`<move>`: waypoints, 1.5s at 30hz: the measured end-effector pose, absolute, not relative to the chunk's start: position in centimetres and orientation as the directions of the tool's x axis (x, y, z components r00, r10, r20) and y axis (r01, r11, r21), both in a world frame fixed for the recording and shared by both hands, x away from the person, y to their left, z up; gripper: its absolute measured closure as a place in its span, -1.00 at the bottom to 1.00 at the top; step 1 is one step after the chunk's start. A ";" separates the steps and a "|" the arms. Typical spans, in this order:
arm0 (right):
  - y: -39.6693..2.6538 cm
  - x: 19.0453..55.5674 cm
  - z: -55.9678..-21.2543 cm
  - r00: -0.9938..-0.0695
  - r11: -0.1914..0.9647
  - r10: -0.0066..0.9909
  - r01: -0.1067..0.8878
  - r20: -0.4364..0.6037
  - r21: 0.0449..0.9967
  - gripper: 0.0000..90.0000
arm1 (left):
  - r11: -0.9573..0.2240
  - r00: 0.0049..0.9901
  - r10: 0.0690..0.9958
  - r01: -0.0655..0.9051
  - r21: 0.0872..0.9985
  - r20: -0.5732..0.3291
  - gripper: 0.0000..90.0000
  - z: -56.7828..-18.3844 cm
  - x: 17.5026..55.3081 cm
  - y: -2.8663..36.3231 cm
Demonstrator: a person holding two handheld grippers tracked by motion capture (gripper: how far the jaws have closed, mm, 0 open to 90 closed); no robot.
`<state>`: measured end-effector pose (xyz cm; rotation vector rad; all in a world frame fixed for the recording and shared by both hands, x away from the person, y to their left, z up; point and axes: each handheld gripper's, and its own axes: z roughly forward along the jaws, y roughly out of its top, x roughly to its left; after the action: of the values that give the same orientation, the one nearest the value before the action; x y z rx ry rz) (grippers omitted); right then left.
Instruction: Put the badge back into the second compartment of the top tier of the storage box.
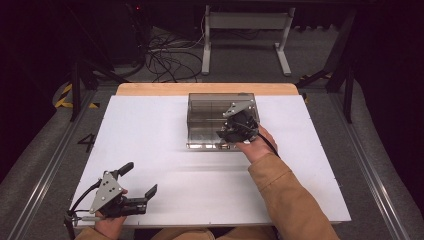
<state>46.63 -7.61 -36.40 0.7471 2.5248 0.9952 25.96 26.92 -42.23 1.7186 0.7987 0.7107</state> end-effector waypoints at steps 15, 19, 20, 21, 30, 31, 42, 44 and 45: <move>-7.4 46.9 -37.0 -0.816 0.638 0.571 0.371 -0.091 0.675 0.25 | -0.216 0.599 0.797 0.168 0.962 0.074 -0.92 -42.2 25.9 26.9; -7.3 46.9 -37.1 -0.818 0.646 0.568 0.375 -0.091 0.665 0.25 | -0.215 0.599 0.797 0.167 0.962 0.074 -0.92 -42.2 25.9 26.9; -7.3 46.9 -37.1 -0.818 0.647 0.568 0.375 -0.092 0.664 0.25 | -0.216 0.599 0.797 0.168 0.962 0.075 -0.92 -42.2 25.9 26.9; -7.3 47.0 -37.2 -0.818 0.646 0.568 0.376 -0.090 0.664 0.25 | -0.216 0.599 0.797 0.168 0.962 0.074 -0.92 -42.2 25.9 26.9; -7.3 47.1 -37.3 -0.817 0.647 0.570 0.380 -0.088 0.660 0.24 | -0.214 0.599 0.798 0.167 0.962 0.074 -0.92 -42.2 25.9 26.9; -7.3 47.1 -37.3 -0.817 0.647 0.570 0.380 -0.088 0.661 0.24 | -0.216 0.599 0.797 0.168 0.962 0.074 -0.92 -42.2 25.9 26.9; -7.3 47.0 -37.3 -0.820 0.645 0.566 0.376 -0.085 0.665 0.18 | -0.212 0.598 0.798 0.167 0.963 0.072 -0.92 -42.2 25.9 26.9; -7.3 46.9 -37.2 -0.821 0.638 0.566 0.375 -0.079 0.673 0.16 | -0.213 0.598 0.799 0.167 0.963 0.073 -0.92 -42.2 25.9 26.9; -7.3 46.8 -37.1 -0.820 0.634 0.567 0.373 -0.079 0.677 0.15 | -0.212 0.598 0.798 0.168 0.963 0.072 -0.92 -42.2 25.9 26.9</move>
<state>46.78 -7.30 -37.07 0.7598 2.5728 0.9722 25.95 26.92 -42.23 1.7178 0.8008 0.7092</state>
